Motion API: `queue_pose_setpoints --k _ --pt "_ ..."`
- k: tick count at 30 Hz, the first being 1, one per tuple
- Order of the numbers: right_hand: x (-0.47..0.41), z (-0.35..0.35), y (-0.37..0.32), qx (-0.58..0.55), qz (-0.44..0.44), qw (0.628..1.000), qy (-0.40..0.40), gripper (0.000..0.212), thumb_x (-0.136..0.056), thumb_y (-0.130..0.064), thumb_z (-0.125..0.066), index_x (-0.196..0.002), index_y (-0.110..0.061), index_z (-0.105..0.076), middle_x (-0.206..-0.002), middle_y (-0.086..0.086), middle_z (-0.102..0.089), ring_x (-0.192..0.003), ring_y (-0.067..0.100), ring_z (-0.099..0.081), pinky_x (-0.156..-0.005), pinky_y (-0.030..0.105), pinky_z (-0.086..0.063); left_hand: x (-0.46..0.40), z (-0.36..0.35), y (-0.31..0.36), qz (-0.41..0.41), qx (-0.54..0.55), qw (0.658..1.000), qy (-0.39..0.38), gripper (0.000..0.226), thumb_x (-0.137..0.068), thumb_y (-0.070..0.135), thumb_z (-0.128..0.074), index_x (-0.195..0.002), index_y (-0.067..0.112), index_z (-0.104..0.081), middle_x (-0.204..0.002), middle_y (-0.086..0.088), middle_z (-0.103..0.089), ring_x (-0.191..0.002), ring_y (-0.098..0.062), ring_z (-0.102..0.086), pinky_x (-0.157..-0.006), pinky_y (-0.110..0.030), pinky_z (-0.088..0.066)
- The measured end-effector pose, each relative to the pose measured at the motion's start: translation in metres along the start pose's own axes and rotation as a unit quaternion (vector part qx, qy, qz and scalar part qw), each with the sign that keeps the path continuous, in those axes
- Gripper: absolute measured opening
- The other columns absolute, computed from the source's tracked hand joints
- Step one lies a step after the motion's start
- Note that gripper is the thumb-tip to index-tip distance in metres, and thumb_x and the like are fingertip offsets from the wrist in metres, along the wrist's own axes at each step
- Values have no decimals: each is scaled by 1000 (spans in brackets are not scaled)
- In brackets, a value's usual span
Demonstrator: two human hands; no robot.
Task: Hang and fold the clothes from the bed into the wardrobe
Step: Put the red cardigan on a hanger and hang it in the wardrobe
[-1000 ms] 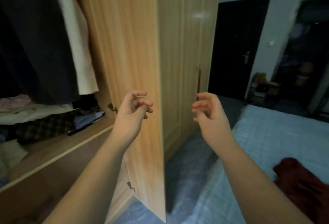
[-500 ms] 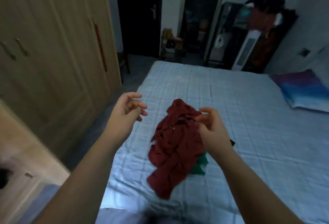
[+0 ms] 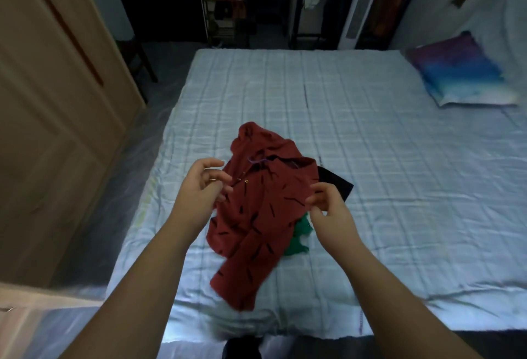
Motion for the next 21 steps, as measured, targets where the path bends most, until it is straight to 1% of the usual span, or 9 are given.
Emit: queue_pose_setpoints --k 4,6,9,11,13,15,18,21 --pt "-54 -27 15 30 -55 998 8 37 -90 4 -49 -112 -24 -54 -95 -1 -65 -74 10 -58 -53 9 -43 -66 2 -28 38 -12 999 -17 38 -88 -17 -43 -113 9 -54 -87 -9 -63 -69 -20 -62 -63 -30 -46" --pt "-81 -48 26 44 -82 996 2 37 -89 3 -48 -111 -25 -55 -94 -3 -64 -72 10 -58 -53 12 -43 -98 7 -45 59 -13 998 -19 38 -88 -16 -43 -109 13 -55 -86 -8 -63 -69 -20 -61 -64 -32 -46" --pt "-117 -81 45 60 -113 992 6 36 -86 2 -49 -108 -26 -55 -92 -3 -63 -76 16 -59 -62 23 -42 -136 9 -66 80 -18 996 -23 38 -87 -16 -42 -109 12 -54 -85 -6 -63 -69 -19 -61 -64 -31 -47" --pt "-139 -105 58 68 -135 988 11 34 -85 -1 -50 -105 -28 -53 -92 -3 -62 -76 17 -59 -62 26 -41 -159 7 -82 94 -21 995 -33 39 -88 -16 -41 -109 14 -54 -86 -6 -63 -70 -17 -62 -64 -30 -47" --pt "-158 -123 71 85 -150 985 11 32 -85 -5 -51 -106 -29 -52 -93 -3 -62 -77 16 -60 -64 28 -44 -179 3 -98 109 -26 993 -42 39 -87 -15 -42 -108 16 -54 -87 -6 -64 -69 -14 -63 -63 -28 -47" --pt "-173 -134 87 102 -163 981 5 28 -86 -10 -53 -107 -29 -53 -94 -3 -62 -79 17 -62 -70 32 -48 -194 -2 -113 132 -27 990 -43 39 -86 -15 -43 -109 14 -55 -87 -6 -65 -69 -13 -64 -62 -26 -47" --pt "-197 -143 113 147 -176 973 -11 25 -88 -16 -57 -112 -24 -57 -105 2 -62 -91 22 -62 -81 36 -50 -211 -9 -138 152 -19 987 -41 39 -86 -15 -43 -107 16 -56 -87 -5 -65 -69 -13 -64 -60 -24 -46" --pt "-235 -148 141 184 -174 967 -12 27 -91 -16 -60 -118 -15 -60 -113 10 -60 -103 29 -59 -89 34 -45 -230 -18 -164 161 -17 986 -27 41 -86 -16 -42 -103 19 -56 -84 -3 -65 -68 -14 -64 -59 -25 -47"
Point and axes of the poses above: each hand's wrist, its own x-axis away from the middle knuckle, its own z-axis out of the back of the hand, y = z × x, the point moved 1 cm from there along -x, towards the middle knuckle
